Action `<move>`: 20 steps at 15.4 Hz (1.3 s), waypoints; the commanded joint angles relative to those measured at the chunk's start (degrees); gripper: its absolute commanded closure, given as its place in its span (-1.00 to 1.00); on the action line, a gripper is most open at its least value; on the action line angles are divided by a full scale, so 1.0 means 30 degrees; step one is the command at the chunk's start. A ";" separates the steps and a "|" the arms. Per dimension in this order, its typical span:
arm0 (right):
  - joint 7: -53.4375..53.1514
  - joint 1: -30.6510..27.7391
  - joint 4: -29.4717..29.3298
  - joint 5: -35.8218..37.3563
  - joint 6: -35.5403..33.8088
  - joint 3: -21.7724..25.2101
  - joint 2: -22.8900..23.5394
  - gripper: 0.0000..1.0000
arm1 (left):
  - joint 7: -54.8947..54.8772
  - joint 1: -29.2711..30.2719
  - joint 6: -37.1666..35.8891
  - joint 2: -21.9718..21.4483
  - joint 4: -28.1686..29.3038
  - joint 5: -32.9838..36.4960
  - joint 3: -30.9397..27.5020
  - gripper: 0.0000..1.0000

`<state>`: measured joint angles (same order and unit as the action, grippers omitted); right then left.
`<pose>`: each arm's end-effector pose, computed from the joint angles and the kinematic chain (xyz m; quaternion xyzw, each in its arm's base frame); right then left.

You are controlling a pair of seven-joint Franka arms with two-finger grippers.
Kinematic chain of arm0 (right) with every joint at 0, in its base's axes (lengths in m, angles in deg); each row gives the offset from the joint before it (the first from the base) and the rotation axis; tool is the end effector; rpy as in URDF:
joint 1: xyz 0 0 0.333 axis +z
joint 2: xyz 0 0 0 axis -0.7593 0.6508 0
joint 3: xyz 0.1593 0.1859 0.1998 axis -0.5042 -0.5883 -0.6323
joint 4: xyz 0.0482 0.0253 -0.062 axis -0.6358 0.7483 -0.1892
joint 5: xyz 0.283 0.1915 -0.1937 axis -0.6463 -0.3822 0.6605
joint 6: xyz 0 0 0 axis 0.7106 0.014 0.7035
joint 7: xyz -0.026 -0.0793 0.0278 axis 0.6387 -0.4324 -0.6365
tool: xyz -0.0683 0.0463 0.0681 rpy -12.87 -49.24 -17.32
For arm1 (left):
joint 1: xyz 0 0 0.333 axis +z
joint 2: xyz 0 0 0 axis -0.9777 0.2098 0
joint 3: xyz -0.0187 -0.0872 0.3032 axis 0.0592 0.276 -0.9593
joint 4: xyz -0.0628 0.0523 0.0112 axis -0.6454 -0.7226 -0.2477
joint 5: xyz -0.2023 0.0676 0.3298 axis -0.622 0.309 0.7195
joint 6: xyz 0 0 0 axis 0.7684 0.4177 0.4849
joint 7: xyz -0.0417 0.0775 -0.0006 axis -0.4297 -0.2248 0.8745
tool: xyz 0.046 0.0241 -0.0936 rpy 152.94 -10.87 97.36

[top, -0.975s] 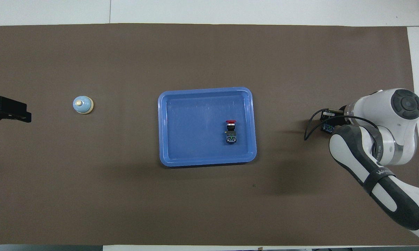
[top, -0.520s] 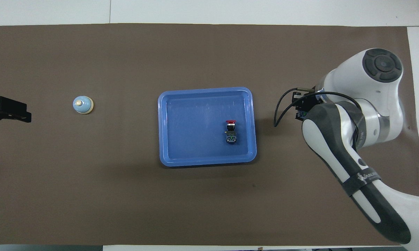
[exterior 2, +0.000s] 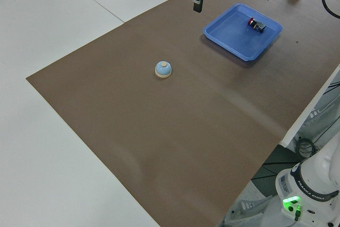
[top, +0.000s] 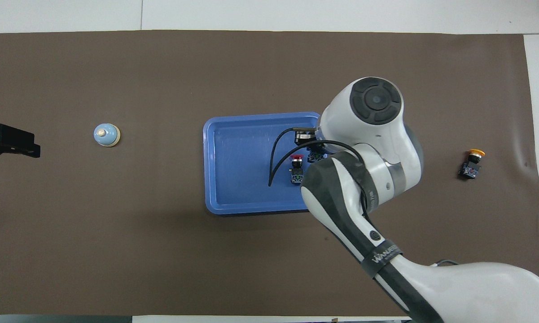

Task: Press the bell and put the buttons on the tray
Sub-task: 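Place the green button in the tray beside the red button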

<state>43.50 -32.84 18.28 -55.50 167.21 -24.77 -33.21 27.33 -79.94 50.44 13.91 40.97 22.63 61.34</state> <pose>0.5738 0.2853 0.3980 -0.9977 0.0589 0.0071 0.0330 0.5307 -0.0205 0.6317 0.9993 0.0137 -0.0344 0.0049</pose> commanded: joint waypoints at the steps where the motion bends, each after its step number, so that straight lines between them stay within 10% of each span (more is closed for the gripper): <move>1: -0.1190 0.1245 -0.1348 -0.0049 0.0341 0.0060 0.1727 1.00 | 0.0249 -0.0283 -0.0235 -0.0198 0.0151 0.0019 -0.0230 -1.00; 15: -0.2598 0.3387 0.1376 0.0626 0.4975 0.0089 0.2814 1.00 | 0.0249 -0.0283 -0.0235 -0.0198 0.0151 0.0019 -0.0230 -1.00; 17: -0.2657 0.3358 0.1318 0.0597 0.4887 0.0118 0.2814 -0.63 | 0.0249 -0.0283 -0.0235 -0.0198 0.0151 0.0019 -0.0230 -1.00; 18: -0.2861 0.3358 0.1173 0.0597 0.4654 0.0118 0.2814 -1.00 | 0.0249 -0.0283 -0.0235 -0.0198 0.0151 0.0019 -0.0230 -1.00; 20: -0.3068 0.3358 0.0472 0.0567 0.3544 0.0118 0.2814 -1.00 | 0.0249 -0.0283 -0.0235 -0.0198 0.0151 0.0019 -0.0230 -1.00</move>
<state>36.19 -22.76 20.44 -54.50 180.47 -24.43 -23.82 27.33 -79.94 50.44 13.91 40.97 22.63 61.34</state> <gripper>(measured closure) 0.401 0.000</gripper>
